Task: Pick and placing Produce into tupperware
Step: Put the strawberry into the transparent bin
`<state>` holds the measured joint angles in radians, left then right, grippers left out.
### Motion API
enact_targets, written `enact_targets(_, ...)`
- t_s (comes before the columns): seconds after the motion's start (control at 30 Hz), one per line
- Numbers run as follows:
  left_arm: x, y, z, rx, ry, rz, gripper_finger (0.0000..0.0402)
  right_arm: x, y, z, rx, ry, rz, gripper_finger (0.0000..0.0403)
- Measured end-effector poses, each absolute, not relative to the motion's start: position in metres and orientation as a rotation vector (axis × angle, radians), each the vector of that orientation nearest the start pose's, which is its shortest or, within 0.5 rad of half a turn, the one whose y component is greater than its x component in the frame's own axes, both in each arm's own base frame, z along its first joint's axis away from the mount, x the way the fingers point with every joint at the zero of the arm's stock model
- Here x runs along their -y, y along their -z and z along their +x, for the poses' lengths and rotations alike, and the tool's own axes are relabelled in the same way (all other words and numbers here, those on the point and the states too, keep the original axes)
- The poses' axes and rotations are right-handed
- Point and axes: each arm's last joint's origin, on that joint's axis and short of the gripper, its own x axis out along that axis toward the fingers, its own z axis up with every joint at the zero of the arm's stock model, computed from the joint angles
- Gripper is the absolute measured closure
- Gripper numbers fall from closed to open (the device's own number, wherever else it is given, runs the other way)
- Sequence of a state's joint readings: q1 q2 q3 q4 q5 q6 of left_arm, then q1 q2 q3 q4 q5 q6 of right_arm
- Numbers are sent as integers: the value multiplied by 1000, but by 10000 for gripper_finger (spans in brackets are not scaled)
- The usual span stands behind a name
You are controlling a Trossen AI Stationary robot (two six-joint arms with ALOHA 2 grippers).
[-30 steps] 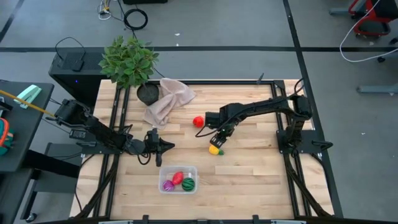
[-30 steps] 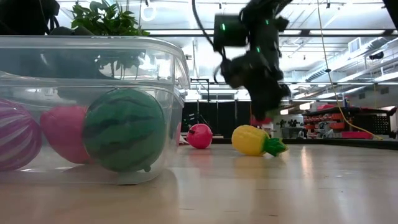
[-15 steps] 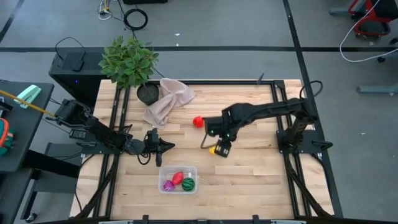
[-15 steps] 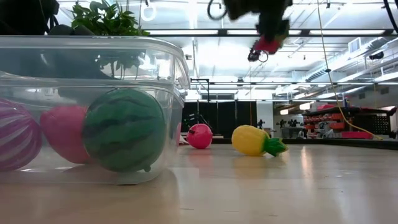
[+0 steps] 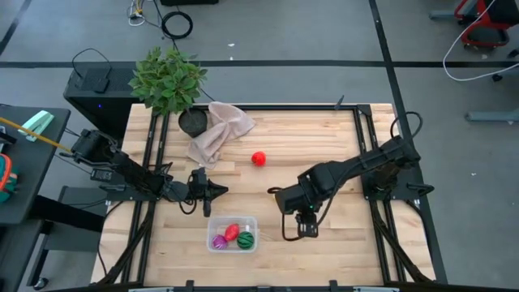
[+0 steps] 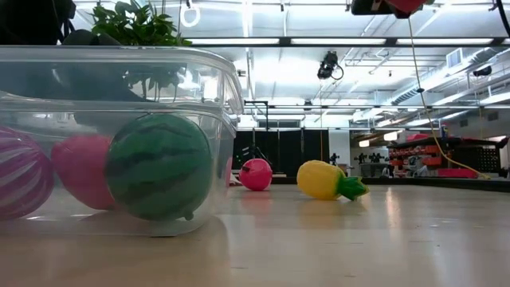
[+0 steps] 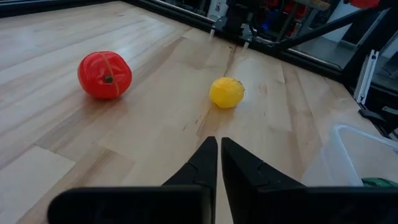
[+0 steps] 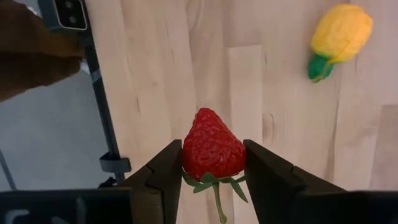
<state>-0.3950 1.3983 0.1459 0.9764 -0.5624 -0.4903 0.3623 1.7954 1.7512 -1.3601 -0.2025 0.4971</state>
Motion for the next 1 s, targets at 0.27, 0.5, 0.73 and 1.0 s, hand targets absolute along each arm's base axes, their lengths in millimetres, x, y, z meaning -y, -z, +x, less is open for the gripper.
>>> enact_targets(0.27, 62, -125, 188, -192, -228, -412, 370, -134, -308, 334, -1432, -143, 351, 248)
enact_targets(0.5, 62, -124, 188, -193, -231, -435, 369, -143, -304, 353, -1334, -200, 390, 248)
enact_targets(0.73, 62, -124, 188, -197, -232, -430, 376, -158, -314, 395, -1229, -308, 329, 248)
enact_targets(1.0, 62, -123, 188, -206, -230, -426, 363, -154, -297, 442, -1239, -325, 271, 248)
